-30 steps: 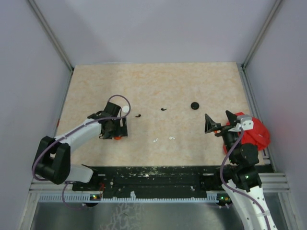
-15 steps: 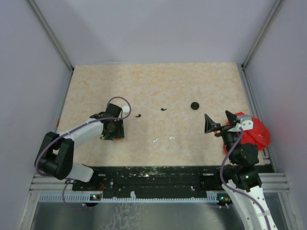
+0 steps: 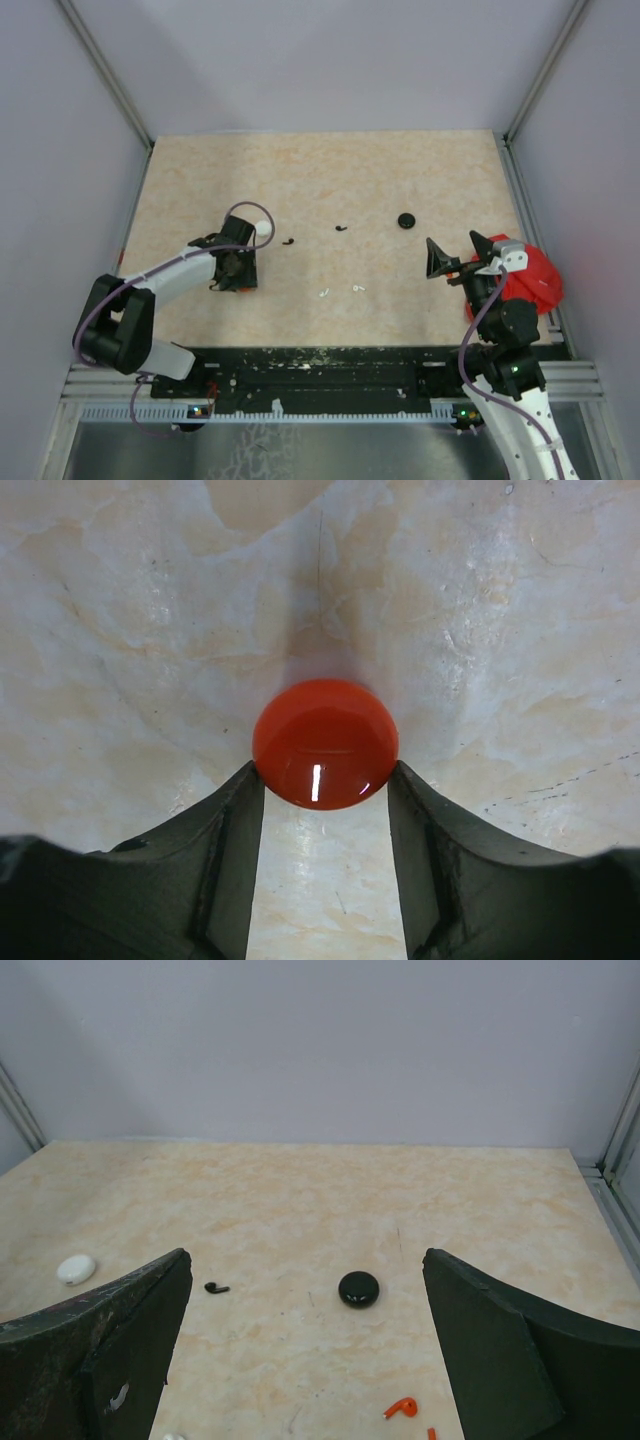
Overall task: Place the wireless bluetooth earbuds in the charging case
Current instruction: Pick up the charging case at the center of the board.
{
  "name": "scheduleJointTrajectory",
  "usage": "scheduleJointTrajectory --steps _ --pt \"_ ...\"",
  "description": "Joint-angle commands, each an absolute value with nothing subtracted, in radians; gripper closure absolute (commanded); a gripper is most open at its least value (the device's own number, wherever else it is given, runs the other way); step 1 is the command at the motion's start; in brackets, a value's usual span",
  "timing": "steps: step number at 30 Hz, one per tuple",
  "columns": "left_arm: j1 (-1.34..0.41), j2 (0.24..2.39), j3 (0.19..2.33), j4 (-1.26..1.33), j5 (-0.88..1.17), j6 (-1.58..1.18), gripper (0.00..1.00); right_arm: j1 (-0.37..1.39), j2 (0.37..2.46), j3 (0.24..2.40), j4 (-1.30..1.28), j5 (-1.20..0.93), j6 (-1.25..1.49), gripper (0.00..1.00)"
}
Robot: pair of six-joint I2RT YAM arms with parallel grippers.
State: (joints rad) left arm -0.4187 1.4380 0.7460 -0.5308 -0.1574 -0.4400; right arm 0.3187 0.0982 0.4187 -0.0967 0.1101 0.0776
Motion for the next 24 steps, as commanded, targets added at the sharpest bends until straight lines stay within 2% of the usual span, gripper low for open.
scheduleJointTrajectory --steps 1,13,24 --pt "-0.425 1.455 0.746 -0.502 -0.150 -0.419 0.48 0.336 0.091 0.432 -0.057 0.100 0.067 0.02" --pt "-0.538 1.350 0.766 -0.302 -0.162 -0.304 0.51 0.336 0.256 0.514 -0.082 -0.024 0.112 0.02" --pt "-0.674 1.272 0.687 0.040 -0.155 -0.171 0.52 0.336 0.570 0.675 -0.185 -0.178 0.213 0.02"
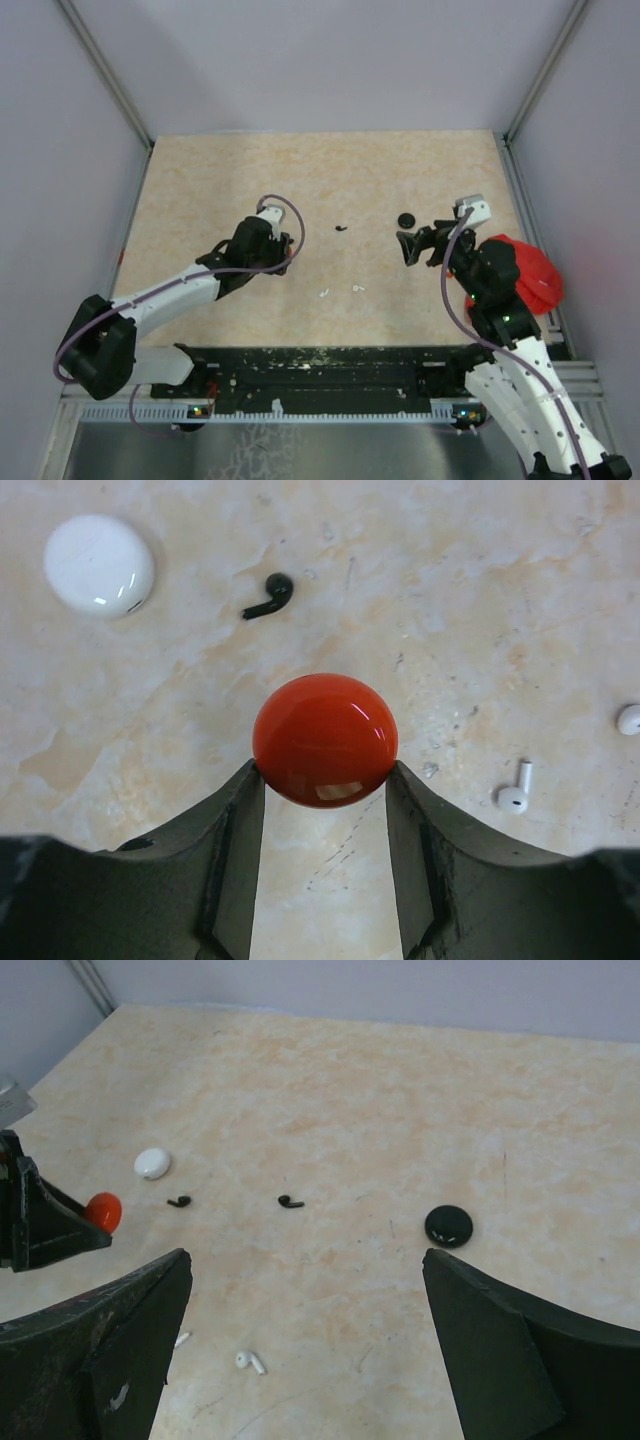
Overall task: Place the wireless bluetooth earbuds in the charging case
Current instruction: Pick up the charging case at the center of the board.
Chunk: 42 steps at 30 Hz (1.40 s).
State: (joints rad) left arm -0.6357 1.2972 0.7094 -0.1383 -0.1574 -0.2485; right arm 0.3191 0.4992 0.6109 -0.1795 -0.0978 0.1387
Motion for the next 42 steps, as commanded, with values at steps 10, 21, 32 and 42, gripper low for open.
scheduleJointTrajectory --steps 10,21,32,42 --pt "-0.776 1.235 0.639 0.323 -0.050 0.041 0.52 0.336 0.751 0.619 0.006 -0.399 0.360 0.03" --pt "-0.859 1.254 0.648 0.442 0.057 0.223 0.53 0.336 1.008 0.700 0.092 -0.636 0.411 0.14" --pt "-0.918 1.318 0.705 0.448 0.069 0.297 0.53 0.383 1.155 0.718 0.262 -0.795 0.530 0.31" --pt "-0.949 1.361 0.745 0.433 0.071 0.320 0.52 0.402 1.205 0.730 0.241 -0.791 0.524 0.44"
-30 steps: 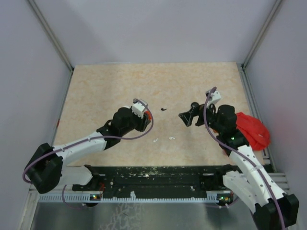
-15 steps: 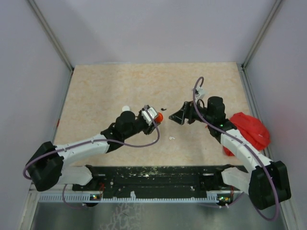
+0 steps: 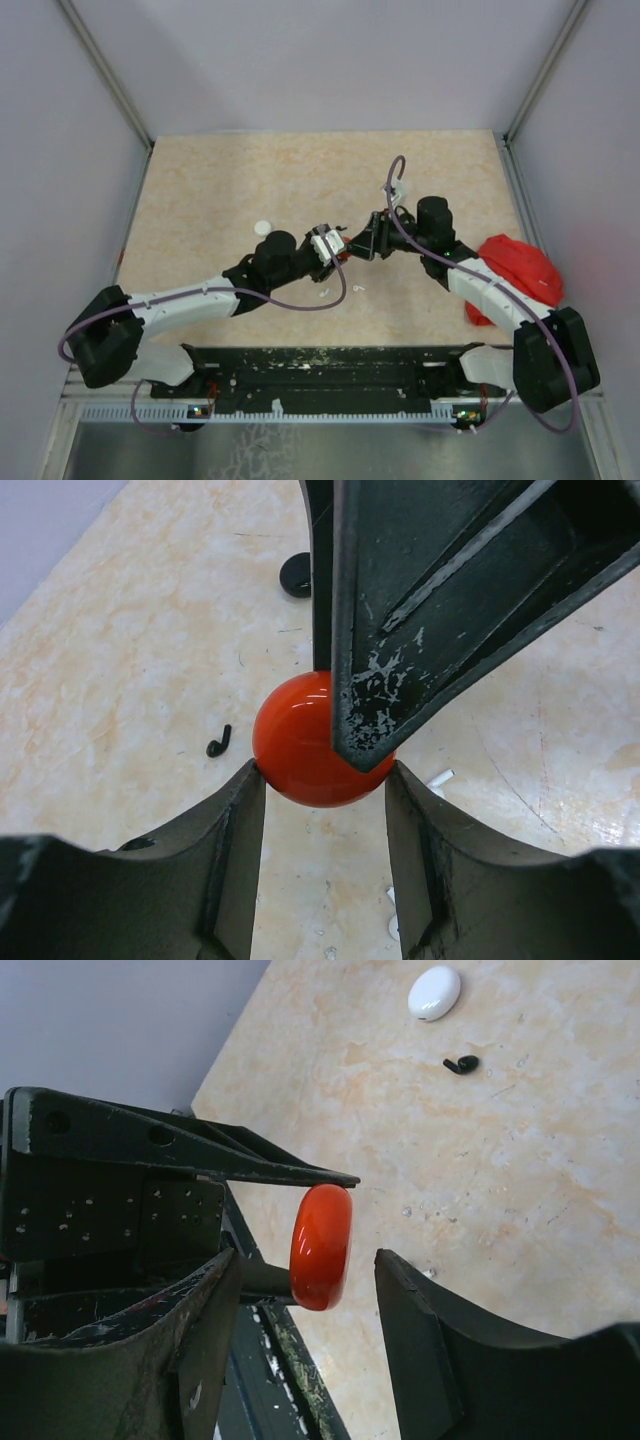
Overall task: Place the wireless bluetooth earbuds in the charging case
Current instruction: Pick up the charging case at the center of the board.
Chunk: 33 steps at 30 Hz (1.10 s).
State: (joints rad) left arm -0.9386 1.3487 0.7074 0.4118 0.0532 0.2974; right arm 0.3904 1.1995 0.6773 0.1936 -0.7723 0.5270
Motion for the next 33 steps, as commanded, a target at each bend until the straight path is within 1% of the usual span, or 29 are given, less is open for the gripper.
scheduleJointTrajectory --steps 1,8,9,11,13,15,17,19,21,25,28,33 --pt "-0.951 1.365 0.747 0.431 0.075 0.320 0.53 0.402 1.205 0.730 0.238 -0.788 0.522 0.46" --pt "-0.956 1.373 0.753 0.427 0.076 0.318 0.52 0.402 1.208 0.729 0.226 -0.787 0.508 0.59" --pt "-0.956 1.373 0.752 0.426 0.075 0.318 0.53 0.402 1.208 0.729 0.226 -0.789 0.507 0.62" --pt "-0.956 1.373 0.751 0.425 0.078 0.316 0.52 0.402 1.209 0.729 0.225 -0.793 0.506 0.72" --pt "-0.956 1.373 0.753 0.420 0.086 0.314 0.49 0.402 1.207 0.729 0.223 -0.794 0.505 0.78" --pt "-0.956 1.369 0.756 0.410 0.096 0.314 0.45 0.402 1.205 0.729 0.219 -0.795 0.501 0.81" --pt "-0.956 1.362 0.751 0.405 0.102 0.313 0.38 0.402 1.200 0.732 0.210 -0.796 0.496 0.85" --pt "-0.956 1.351 0.744 0.396 0.102 0.309 0.31 0.402 1.195 0.735 0.197 -0.799 0.487 0.86" --pt "-0.955 1.330 0.731 0.390 0.096 0.289 0.25 0.402 1.188 0.739 0.186 -0.798 0.475 0.87" --pt "-0.949 1.269 0.677 0.409 0.128 0.272 0.18 0.402 1.169 0.742 0.182 -0.790 0.451 0.87" --pt "-0.909 1.230 0.658 0.396 0.247 0.209 0.17 0.402 1.158 0.738 0.207 -0.801 0.437 0.87" --pt "-0.796 1.180 0.596 0.479 0.478 0.064 0.17 0.402 1.130 0.714 0.267 -0.826 0.429 0.87"
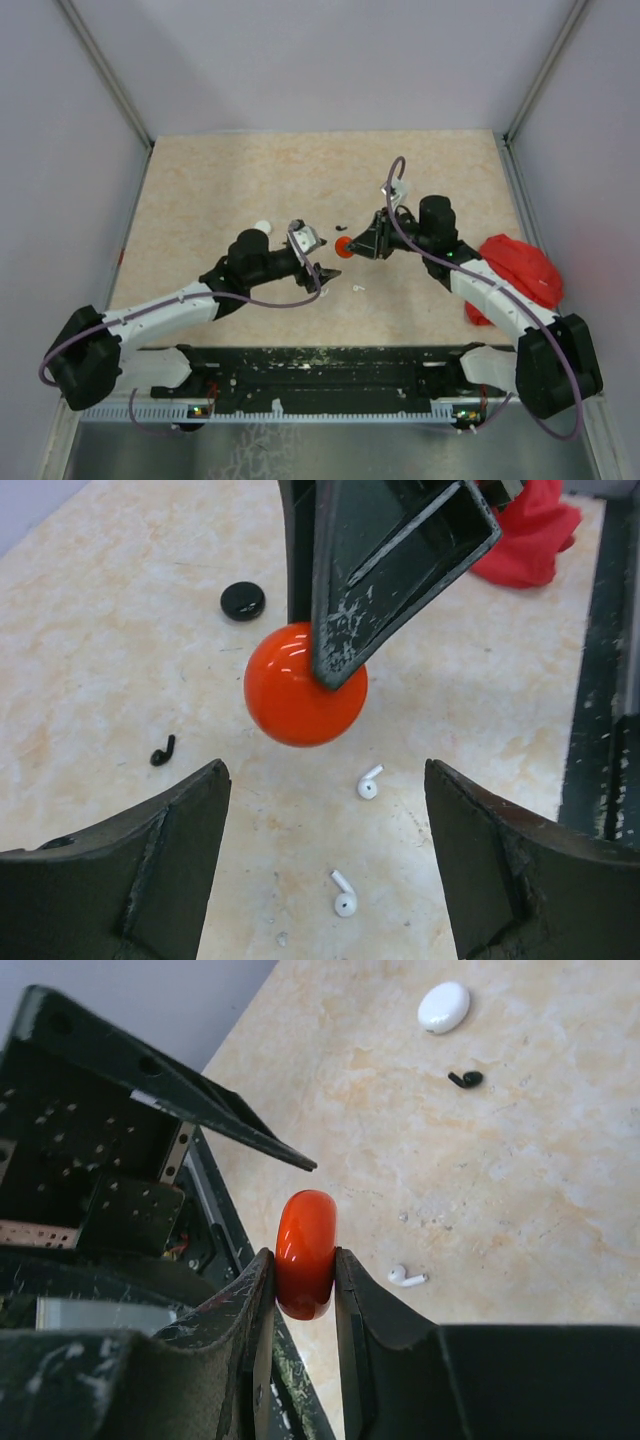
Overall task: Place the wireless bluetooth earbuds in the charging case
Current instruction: Pick up the charging case at the center of the board.
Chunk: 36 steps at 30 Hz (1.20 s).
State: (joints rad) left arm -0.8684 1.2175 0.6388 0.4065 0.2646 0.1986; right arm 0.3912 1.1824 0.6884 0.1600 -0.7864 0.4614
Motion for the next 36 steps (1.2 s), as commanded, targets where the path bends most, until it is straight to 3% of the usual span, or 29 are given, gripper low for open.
scheduleJointTrajectory --steps 1,9,14,26,36 --pt "-0.770 1.172 0.586 0.506 0.526 0.028 0.18 0.402 1.125 0.705 0.284 -0.833 0.429 0.87" --pt "-0.631 1.192 0.488 0.884 0.745 -0.349 0.23 0.402 1.079 0.629 0.449 -0.888 0.461 0.87" --pt "-0.615 1.207 0.446 1.083 0.709 -0.531 0.29 0.413 1.072 0.604 0.549 -0.909 0.500 0.87" --pt "-0.615 1.267 0.443 1.263 0.697 -0.721 0.34 0.465 1.115 0.574 0.817 -0.933 0.641 0.87" --pt "-0.615 1.312 0.445 1.374 0.726 -0.809 0.45 0.485 1.139 0.569 0.886 -0.949 0.673 0.87"
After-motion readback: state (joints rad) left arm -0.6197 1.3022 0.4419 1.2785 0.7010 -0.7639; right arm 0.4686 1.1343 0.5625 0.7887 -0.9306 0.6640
